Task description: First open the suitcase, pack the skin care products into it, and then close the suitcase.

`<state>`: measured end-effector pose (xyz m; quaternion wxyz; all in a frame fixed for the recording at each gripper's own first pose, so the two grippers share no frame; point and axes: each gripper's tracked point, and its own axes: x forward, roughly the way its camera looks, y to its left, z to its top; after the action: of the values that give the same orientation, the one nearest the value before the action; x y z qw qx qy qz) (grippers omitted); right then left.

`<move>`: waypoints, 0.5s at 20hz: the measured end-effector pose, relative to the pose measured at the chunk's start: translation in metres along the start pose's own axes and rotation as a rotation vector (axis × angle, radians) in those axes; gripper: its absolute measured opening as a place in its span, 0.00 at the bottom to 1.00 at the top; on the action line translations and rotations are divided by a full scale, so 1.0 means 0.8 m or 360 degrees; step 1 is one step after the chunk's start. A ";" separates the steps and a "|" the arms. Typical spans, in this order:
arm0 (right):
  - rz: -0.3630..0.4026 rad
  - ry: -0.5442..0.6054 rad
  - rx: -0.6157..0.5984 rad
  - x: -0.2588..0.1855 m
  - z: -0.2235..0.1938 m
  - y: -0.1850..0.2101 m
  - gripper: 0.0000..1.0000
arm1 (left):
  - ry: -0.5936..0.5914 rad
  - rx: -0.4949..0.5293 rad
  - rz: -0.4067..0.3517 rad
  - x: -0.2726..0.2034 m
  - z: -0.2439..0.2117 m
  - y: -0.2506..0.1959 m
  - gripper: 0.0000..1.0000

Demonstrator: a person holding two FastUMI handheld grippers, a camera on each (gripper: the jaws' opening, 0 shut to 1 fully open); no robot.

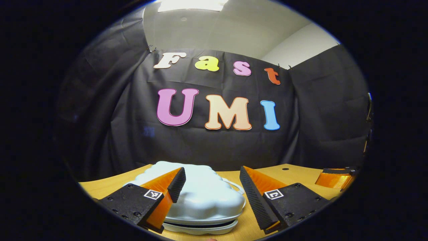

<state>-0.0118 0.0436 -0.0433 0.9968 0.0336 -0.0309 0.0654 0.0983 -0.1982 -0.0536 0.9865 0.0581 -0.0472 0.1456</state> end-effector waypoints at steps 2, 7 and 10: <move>-0.0002 0.0004 -0.0003 0.001 0.000 0.001 0.95 | -0.0007 -0.0045 0.0021 0.001 0.000 0.006 0.95; -0.0002 0.0017 -0.0009 0.004 -0.002 0.001 0.98 | 0.0016 -0.0075 0.0067 0.001 -0.009 0.019 0.95; -0.0003 0.0027 -0.0009 0.003 -0.005 0.003 0.98 | 0.0024 -0.0073 0.0058 0.002 -0.011 0.017 0.95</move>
<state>-0.0093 0.0463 -0.0469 0.9972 0.0303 -0.0225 0.0647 0.0963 -0.1841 -0.0611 0.9851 0.0336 -0.0441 0.1630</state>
